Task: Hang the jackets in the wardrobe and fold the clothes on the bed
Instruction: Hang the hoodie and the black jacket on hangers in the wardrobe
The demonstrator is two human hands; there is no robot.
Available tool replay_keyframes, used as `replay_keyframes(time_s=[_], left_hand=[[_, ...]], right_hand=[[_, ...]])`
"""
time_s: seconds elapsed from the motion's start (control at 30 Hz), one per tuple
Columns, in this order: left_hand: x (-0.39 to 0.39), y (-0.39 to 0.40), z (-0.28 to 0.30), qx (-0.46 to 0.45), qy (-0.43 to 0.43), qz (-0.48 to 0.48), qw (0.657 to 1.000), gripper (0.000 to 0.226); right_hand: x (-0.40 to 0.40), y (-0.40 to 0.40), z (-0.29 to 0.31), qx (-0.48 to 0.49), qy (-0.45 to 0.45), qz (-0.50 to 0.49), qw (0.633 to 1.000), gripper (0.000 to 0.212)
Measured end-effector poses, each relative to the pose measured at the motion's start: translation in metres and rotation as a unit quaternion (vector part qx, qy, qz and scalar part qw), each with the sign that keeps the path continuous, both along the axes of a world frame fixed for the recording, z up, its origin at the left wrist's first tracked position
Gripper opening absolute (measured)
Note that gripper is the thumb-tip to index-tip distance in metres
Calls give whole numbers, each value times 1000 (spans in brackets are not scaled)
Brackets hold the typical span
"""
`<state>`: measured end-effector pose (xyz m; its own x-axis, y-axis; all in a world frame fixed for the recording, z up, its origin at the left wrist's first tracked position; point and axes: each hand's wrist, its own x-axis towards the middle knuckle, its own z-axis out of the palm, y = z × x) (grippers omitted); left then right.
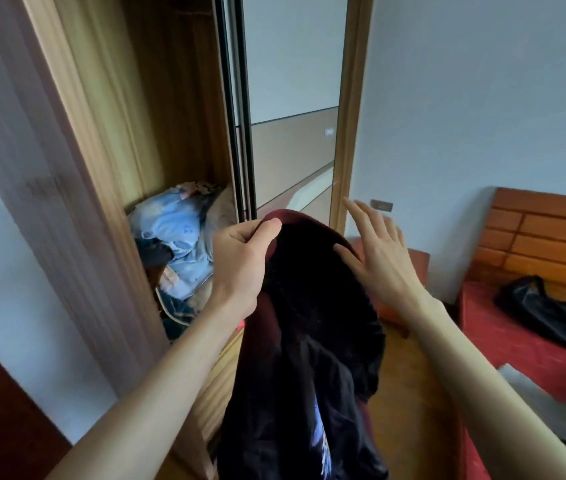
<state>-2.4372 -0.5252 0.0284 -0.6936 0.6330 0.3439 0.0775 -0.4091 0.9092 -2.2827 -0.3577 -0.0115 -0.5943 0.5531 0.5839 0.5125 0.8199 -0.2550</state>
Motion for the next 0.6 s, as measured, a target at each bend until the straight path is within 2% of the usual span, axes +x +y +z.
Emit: replay_keyframes(time_s=[0.1,0.13,0.27,0.43,0.57,0.6], left_hand=[[7,20,-7,-14,-18,-5,1000,63],[8,26,-9,-22,-23,2,1000,61],[0,44,-16,-40,-28,54,997,50],[-40,60,-25,-47,-56,73,995,53],[-74,71,-31,-72,-40,87,993,59],[-83,73,-31,-84,-24,98,991,60]], right_hand=[[8,-22,-20,-18,152,98,983,29],[9,-28,-29,-40,163,145,975,29],[-1,-29,-76,-40,30,236,971,47],[-36,-9,-116,-58,-68,236,968,60],[-83,9,-131,-43,-87,264,960,24],[-96,11,-133,-47,-85,263,960,21]])
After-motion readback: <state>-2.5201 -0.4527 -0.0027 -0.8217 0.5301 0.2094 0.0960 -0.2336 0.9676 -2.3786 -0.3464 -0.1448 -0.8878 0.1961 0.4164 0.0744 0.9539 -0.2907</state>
